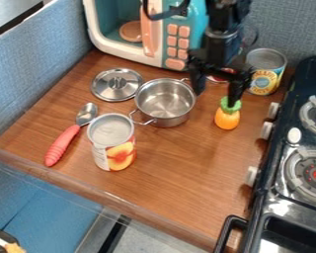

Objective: Move the silver pot to the rigth side of can

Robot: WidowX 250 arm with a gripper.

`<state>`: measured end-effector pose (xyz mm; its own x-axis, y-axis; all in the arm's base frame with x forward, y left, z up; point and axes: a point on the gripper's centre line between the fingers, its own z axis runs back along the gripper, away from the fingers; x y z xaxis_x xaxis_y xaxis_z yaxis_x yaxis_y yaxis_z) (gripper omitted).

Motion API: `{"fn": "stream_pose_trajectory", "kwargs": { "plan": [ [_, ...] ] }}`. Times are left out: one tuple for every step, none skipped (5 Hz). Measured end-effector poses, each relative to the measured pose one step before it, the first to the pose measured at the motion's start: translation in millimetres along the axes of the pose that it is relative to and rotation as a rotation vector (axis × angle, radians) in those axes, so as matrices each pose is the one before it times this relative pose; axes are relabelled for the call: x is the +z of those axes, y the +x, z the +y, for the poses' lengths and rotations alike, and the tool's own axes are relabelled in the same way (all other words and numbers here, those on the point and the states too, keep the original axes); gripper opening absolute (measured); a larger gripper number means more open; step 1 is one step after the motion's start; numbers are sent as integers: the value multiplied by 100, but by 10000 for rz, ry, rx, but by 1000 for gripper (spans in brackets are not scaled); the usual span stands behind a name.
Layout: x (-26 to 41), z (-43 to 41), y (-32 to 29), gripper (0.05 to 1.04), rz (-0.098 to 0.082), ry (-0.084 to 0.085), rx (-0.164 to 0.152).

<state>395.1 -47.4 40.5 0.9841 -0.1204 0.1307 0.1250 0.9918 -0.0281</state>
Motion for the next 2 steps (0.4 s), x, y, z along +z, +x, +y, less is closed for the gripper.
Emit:
{"fn": "stream_pose_trajectory", "kwargs": {
  "plan": [
    [-806, 2048, -743, 1001, 23, 167, 487],
    [-361, 1644, -497, 1000, 90, 179, 465]
  ]
}}
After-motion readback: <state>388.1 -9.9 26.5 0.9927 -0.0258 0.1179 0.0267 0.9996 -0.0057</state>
